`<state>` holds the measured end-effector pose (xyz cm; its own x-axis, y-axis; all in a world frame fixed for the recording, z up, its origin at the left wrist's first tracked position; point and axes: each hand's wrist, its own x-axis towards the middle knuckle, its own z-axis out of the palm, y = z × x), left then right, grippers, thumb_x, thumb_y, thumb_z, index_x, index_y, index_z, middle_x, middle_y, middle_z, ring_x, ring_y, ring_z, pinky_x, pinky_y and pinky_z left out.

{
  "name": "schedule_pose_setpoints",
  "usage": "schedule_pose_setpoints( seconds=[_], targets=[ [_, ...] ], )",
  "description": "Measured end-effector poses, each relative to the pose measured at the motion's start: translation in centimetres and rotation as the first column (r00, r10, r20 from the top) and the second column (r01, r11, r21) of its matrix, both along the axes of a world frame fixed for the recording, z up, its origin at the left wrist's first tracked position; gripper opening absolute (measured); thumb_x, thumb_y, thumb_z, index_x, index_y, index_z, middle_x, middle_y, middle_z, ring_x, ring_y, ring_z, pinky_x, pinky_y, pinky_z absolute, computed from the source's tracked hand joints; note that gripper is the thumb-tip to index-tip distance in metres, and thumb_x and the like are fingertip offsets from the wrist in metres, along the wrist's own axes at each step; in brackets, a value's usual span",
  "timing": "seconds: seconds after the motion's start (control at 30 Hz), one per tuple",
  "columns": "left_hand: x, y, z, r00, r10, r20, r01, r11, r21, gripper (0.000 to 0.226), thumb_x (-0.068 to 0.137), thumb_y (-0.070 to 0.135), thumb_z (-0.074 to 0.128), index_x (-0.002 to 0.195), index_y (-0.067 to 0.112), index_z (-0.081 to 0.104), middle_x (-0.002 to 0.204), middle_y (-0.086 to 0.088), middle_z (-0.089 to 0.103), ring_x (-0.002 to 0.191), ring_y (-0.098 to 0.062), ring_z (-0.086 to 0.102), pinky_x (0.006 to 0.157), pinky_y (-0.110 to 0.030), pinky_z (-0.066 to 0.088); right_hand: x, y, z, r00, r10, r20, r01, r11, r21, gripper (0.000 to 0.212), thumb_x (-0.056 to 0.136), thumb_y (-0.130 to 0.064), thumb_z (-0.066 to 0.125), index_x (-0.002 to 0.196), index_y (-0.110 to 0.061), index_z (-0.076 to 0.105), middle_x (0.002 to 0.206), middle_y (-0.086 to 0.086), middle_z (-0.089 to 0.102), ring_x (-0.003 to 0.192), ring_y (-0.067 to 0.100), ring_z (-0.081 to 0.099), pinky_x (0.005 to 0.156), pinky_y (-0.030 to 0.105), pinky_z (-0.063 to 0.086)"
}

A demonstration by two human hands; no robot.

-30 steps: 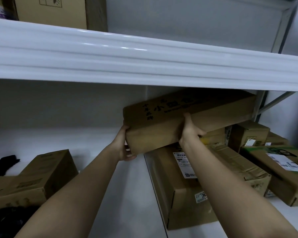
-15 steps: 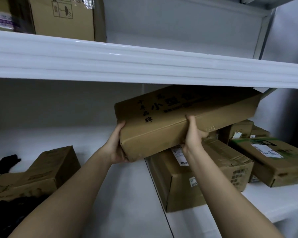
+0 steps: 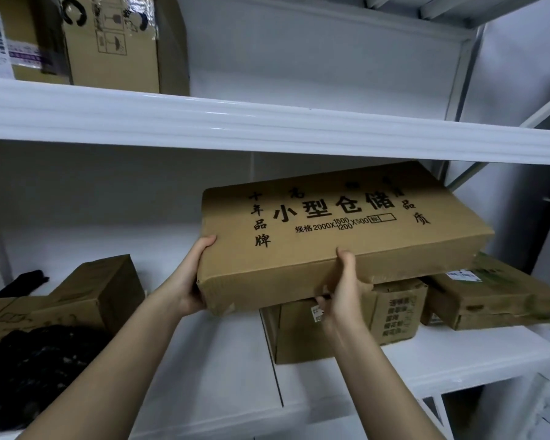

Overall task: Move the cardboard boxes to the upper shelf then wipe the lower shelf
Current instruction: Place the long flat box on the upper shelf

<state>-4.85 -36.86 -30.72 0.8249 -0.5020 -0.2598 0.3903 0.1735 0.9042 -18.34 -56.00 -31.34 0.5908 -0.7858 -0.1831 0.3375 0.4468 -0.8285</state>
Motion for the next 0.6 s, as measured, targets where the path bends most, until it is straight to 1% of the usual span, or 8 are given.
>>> schedule_pose_setpoints(
  seconds=[0.03,0.1,0.17,0.27,0.33,0.4,0.47,0.6],
  targets=[
    [-0.9,-0.2,0.0,1.000,0.007,0.012,-0.007,1.000,0.003,0.052,0.067,0.066,0.064,0.099,0.025,0.063,0.075,-0.011,0.074,0.089,-0.032,0.062,0.065,-0.040,0.052,-1.1,-0.1,-0.1,1.000,0.000,0.000,0.000,1.000,0.009,0.086,0.077,-0.049,0.069,0.143,-0.021,0.022,0.122,0.010,0.053,0.102,0.022,0.056,0.070,0.034,0.051],
    [-2.1,-0.3,-0.1,0.999,0.013,0.032,-0.013,1.000,0.007,0.054,0.066,0.066,0.064,0.101,0.025,0.063,0.076,-0.010,0.075,0.090,-0.031,0.063,0.065,-0.039,0.052,-2.6,-0.1,-0.4,1.000,-0.006,0.010,0.006,0.999,0.038,0.083,0.079,-0.047,0.068,0.143,-0.022,0.022,0.122,0.009,0.053,0.102,0.022,0.056,0.067,0.032,0.049],
    [-3.5,-0.4,-0.2,0.999,0.021,0.043,-0.022,1.000,0.016,0.054,0.066,0.066,0.065,0.102,0.026,0.063,0.080,-0.009,0.075,0.091,-0.031,0.064,0.066,-0.039,0.052,-4.2,-0.1,-0.7,0.999,0.008,0.045,-0.011,0.997,0.075,0.081,0.080,-0.044,0.067,0.144,-0.023,0.023,0.124,0.008,0.053,0.104,0.022,0.057,0.073,0.035,0.051],
    [-5.6,-0.4,-0.6,0.998,0.022,0.064,-0.023,1.000,0.020,0.052,0.068,0.066,0.064,0.103,0.028,0.062,0.082,-0.008,0.075,0.092,-0.030,0.065,0.067,-0.038,0.051,-6.2,-0.5,-1.4,0.993,0.065,0.102,-0.078,0.989,0.127,0.071,0.081,-0.043,0.066,0.140,-0.025,0.031,0.123,0.008,0.055,0.104,0.023,0.056,0.088,0.044,0.052],
    [-7.0,-0.3,-0.8,0.996,0.016,0.092,-0.018,1.000,0.023,0.051,0.069,0.065,0.063,0.104,0.029,0.063,0.085,-0.007,0.075,0.095,-0.029,0.065,0.072,-0.039,0.051,-7.4,-0.8,-2.0,0.988,0.117,0.101,-0.130,0.984,0.125,0.066,0.081,-0.050,0.063,0.136,-0.024,0.036,0.118,0.008,0.058,0.105,0.024,0.057,0.093,0.048,0.050],
    [-8.2,0.1,-1.1,0.992,0.000,0.126,-0.003,1.000,0.020,0.053,0.068,0.064,0.063,0.107,0.029,0.062,0.091,-0.006,0.075,0.099,-0.029,0.064,0.080,-0.041,0.051,-8.4,-1.0,-2.4,0.986,0.143,0.081,-0.154,0.979,0.137,0.068,0.079,-0.060,0.060,0.131,-0.023,0.040,0.115,0.007,0.057,0.107,0.027,0.056,0.096,0.050,0.047],
    [-9.1,0.5,-1.6,0.988,-0.013,0.154,0.011,1.000,0.015,0.058,0.064,0.063,0.064,0.110,0.029,0.062,0.096,-0.006,0.074,0.101,-0.028,0.064,0.083,-0.040,0.050,-9.4,-1.3,-2.7,0.985,0.156,0.076,-0.167,0.970,0.178,0.071,0.075,-0.066,0.060,0.129,-0.022,0.044,0.115,0.008,0.057,0.107,0.027,0.056,0.096,0.051,0.046],
    [-10.3,1.4,-2.9,0.978,-0.021,0.205,0.026,1.000,-0.017,0.059,0.067,0.057,0.060,0.119,0.030,0.056,0.108,-0.003,0.071,0.103,-0.025,0.063,0.075,-0.039,0.050,-11.0,-1.2,-4.0,0.990,0.089,0.109,-0.115,0.959,0.259,0.074,0.075,-0.064,0.063,0.133,-0.023,0.044,0.119,0.009,0.057,0.104,0.030,0.056,0.086,0.051,0.051]
  ],
)
